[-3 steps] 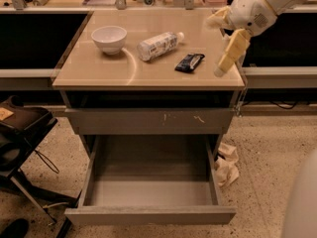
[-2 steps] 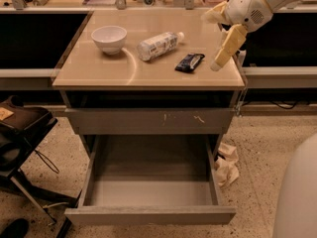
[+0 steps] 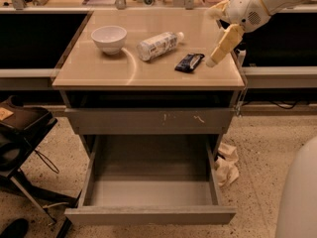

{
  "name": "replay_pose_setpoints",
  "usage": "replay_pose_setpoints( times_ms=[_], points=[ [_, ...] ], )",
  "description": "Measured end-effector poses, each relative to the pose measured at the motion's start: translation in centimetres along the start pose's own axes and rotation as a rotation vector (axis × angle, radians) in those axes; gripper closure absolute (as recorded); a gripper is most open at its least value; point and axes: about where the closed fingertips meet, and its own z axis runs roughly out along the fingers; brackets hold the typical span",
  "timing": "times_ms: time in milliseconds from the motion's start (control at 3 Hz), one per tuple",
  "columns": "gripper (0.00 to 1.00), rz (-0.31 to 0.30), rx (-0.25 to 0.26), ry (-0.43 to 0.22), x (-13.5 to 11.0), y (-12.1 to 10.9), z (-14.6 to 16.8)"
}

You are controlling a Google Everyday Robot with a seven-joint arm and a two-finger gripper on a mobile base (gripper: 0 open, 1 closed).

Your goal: Place rxbar blueberry into middle drawer

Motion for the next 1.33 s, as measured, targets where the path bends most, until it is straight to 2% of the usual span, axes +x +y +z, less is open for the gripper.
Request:
replay_pose_setpoints(
  times_ms=[333,667,1000,1333],
  points=[
    [0.00,0.050,0.167,-0.049,2.1,-4.1,-0.4],
    [0.00,0.050,0.242,-0.071,1.5,-6.1,-0.6],
    [0.00,0.091,0.240,-0.098,3.6,-6.6,0.7],
    [0.00,0.147,0.249,-0.116,7.2,-8.3,3.4]
  ],
)
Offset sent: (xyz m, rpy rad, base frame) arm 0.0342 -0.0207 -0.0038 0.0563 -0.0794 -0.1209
